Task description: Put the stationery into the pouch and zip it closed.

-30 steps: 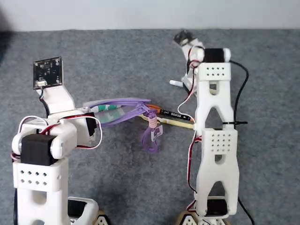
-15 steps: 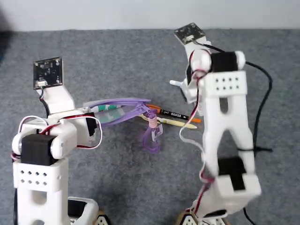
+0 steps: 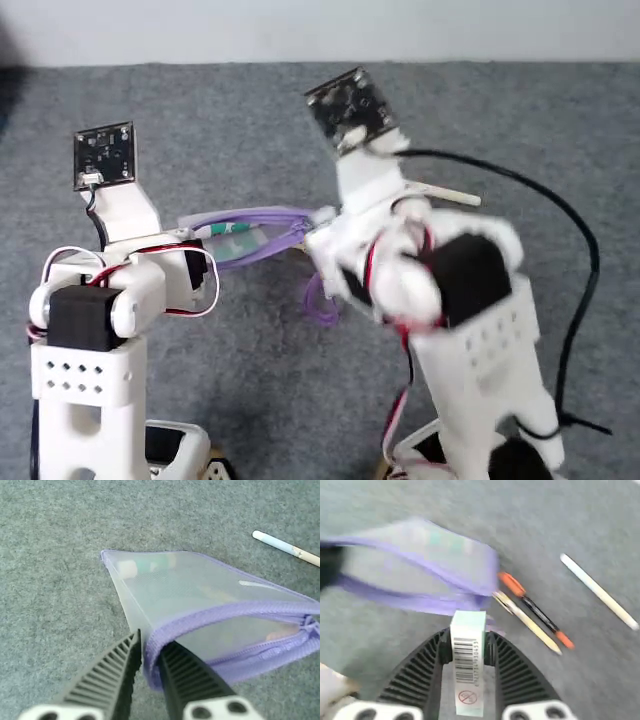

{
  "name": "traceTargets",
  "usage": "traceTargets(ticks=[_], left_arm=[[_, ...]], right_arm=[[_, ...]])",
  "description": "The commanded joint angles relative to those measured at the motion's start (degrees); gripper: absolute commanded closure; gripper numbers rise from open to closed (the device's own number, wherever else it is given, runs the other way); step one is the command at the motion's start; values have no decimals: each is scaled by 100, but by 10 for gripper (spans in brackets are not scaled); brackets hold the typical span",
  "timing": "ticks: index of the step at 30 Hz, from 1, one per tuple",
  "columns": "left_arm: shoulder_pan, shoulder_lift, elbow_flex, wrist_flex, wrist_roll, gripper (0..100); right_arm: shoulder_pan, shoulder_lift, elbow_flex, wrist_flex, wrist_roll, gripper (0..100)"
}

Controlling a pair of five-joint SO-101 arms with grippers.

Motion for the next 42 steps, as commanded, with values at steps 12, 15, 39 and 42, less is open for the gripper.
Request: traceTargets(ticks=[12,15,39,42], left_arm=[[-44,26,-40,-105,62,968],[-44,9,-40,-88,62,968],[-44,26,-40,-88,62,968],[-44,35,-40,-88,62,968]], right_arm=[[-769,-848,1486,-2985,-967,991],[-769,-1323,2479,-4004,-958,991],[-752,-1903,6127,-8004,-756,987],[-752,-1780,6136,-8022,-624,925]])
